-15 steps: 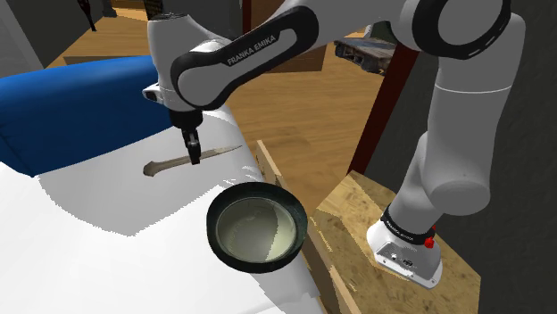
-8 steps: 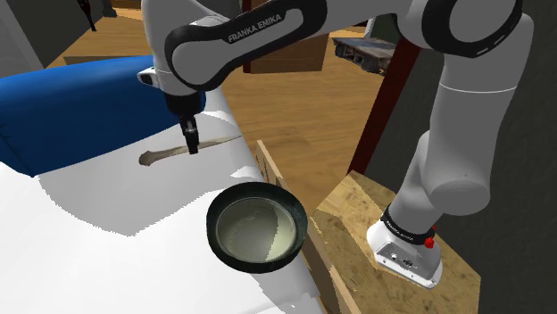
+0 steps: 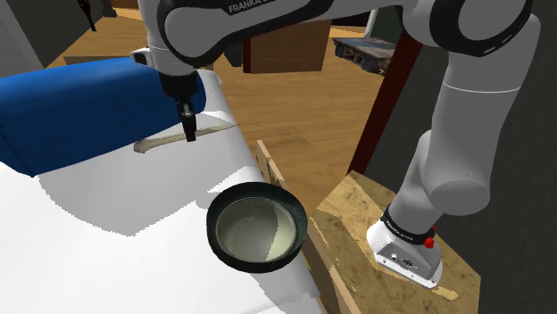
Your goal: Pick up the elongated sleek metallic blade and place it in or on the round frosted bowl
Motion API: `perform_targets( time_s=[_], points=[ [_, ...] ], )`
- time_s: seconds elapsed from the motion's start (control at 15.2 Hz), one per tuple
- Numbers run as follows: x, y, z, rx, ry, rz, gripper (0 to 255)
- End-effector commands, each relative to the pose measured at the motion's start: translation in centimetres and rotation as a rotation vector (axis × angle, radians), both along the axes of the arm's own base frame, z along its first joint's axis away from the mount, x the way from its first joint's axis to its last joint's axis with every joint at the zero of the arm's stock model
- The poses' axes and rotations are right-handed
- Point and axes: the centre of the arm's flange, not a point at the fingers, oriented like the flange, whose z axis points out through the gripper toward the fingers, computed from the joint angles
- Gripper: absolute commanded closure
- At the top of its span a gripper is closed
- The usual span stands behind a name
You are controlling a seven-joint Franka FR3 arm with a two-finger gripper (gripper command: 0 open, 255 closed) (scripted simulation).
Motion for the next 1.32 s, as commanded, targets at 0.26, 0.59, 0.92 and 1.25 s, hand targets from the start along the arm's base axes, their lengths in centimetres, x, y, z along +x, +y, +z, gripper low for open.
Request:
perform_targets(
  time_s=[0.26, 0.59, 0.92, 1.25],
  points=[
    [0.1, 0.0, 3.1, 0.0, 0.0, 0.0, 255],
    [-1.2, 0.2, 4.9, 0.0, 0.0, 0.0, 255],
    [-7.7, 1.3, 5.3, 0.0, 0.0, 0.0, 255],
    [-14.3, 2.3, 5.6, 0.0, 0.0, 0.0, 255]
  ],
)
